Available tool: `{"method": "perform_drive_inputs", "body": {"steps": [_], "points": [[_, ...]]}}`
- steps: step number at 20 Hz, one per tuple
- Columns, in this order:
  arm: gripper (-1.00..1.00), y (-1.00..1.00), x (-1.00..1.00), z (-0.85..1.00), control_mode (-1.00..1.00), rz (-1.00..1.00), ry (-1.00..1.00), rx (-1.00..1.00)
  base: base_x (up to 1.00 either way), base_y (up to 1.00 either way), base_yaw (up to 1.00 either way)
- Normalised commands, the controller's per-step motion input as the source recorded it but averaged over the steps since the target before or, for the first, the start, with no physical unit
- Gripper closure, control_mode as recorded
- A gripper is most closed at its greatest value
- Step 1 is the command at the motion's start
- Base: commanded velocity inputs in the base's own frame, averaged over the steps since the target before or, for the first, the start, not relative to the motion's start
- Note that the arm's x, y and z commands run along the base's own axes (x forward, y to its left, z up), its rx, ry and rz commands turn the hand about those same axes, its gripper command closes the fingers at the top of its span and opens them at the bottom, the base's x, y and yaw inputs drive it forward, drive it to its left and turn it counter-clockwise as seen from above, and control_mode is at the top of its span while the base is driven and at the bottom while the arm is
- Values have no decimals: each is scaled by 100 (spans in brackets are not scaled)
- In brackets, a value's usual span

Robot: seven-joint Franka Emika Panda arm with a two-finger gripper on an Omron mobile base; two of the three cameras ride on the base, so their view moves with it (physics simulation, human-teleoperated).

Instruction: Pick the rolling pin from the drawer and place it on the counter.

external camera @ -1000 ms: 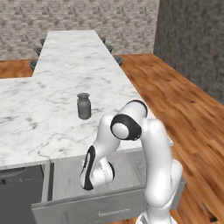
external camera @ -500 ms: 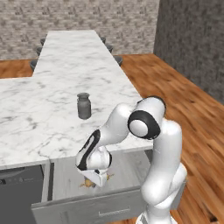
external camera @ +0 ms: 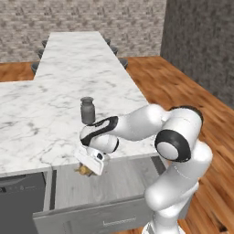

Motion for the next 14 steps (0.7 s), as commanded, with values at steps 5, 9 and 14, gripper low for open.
{"method": "perform_drive_inputs", "body": {"steps": [5,9,14], "points": [[100,33,3,100,-100,-16,-42,21,0,0,0],[100,28,29,99,-100,-18,-37,14,0,0,0],[100,22,71,64,-100,-24,-28,1,0,0,0]]}}
